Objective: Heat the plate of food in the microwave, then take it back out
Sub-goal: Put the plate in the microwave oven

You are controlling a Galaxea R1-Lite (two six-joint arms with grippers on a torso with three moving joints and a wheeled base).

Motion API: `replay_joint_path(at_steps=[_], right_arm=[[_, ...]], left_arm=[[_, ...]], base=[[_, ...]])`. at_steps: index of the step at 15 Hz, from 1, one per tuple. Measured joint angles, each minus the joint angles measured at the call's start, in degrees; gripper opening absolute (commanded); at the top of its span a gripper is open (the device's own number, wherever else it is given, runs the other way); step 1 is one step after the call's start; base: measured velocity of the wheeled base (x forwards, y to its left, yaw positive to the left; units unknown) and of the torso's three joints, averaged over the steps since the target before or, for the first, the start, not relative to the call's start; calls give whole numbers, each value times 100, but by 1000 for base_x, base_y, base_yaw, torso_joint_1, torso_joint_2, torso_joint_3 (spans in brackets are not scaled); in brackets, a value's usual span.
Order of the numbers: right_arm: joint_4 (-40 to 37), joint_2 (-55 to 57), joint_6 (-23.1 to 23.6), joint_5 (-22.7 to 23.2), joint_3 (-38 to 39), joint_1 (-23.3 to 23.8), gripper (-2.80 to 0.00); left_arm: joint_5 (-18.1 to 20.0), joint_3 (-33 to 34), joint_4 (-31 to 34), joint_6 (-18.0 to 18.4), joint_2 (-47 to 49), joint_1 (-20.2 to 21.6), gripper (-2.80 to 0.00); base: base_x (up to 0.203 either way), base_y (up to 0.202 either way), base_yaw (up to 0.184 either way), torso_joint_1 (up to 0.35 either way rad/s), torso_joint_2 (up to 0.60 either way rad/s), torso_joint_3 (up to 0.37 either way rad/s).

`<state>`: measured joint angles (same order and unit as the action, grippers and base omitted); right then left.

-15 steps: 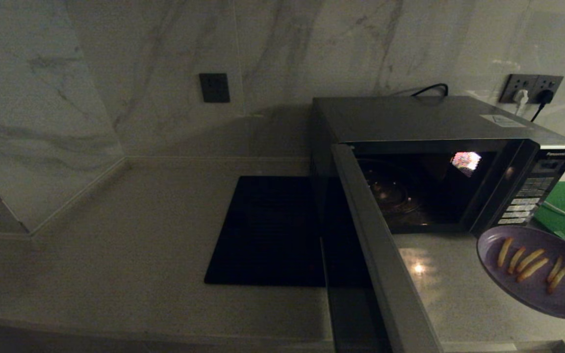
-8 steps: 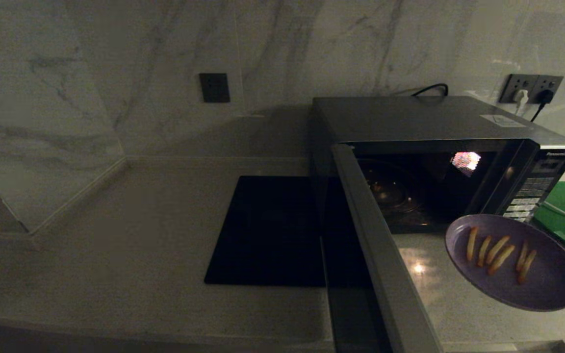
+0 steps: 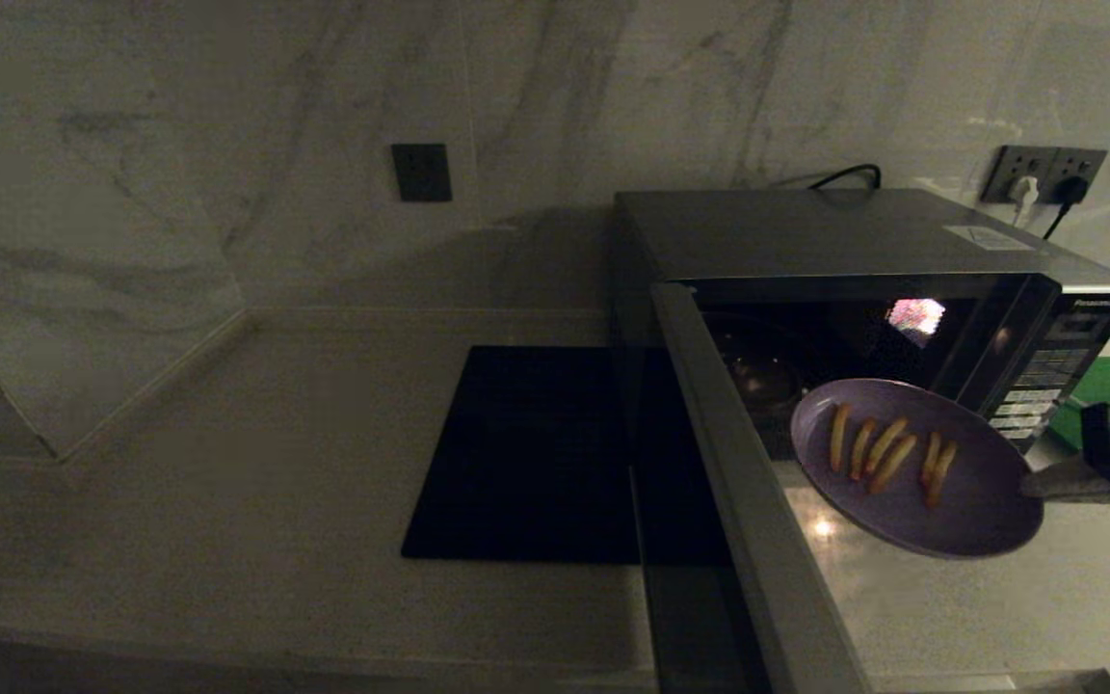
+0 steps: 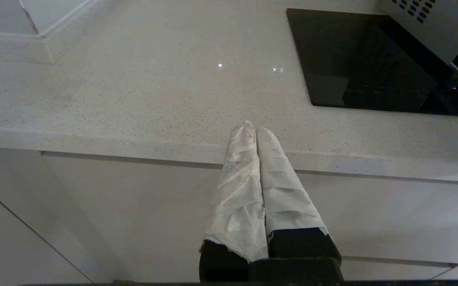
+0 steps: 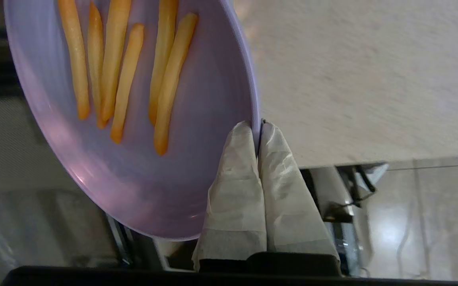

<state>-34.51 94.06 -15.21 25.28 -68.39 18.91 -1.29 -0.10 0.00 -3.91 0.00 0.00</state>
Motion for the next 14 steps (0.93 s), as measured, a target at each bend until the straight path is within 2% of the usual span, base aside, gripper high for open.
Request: replay_joint_path(at_steps=[6, 12, 14], right_arm=[[131, 155, -1373, -1239, -454, -933, -280], [1040, 507, -3053, -2879, -537, -2169, -280], [1167, 741, -3466, -3106, -719, -2313, -280]], left_arm=[[0, 0, 0, 0, 0, 0, -280], [0, 0, 0, 0, 0, 0, -280], [-2, 0, 0, 0, 0, 0, -280]], base=[[0, 0, 0, 0, 0, 0], [0, 0, 0, 0, 0, 0], [0, 0, 0, 0, 0, 0]])
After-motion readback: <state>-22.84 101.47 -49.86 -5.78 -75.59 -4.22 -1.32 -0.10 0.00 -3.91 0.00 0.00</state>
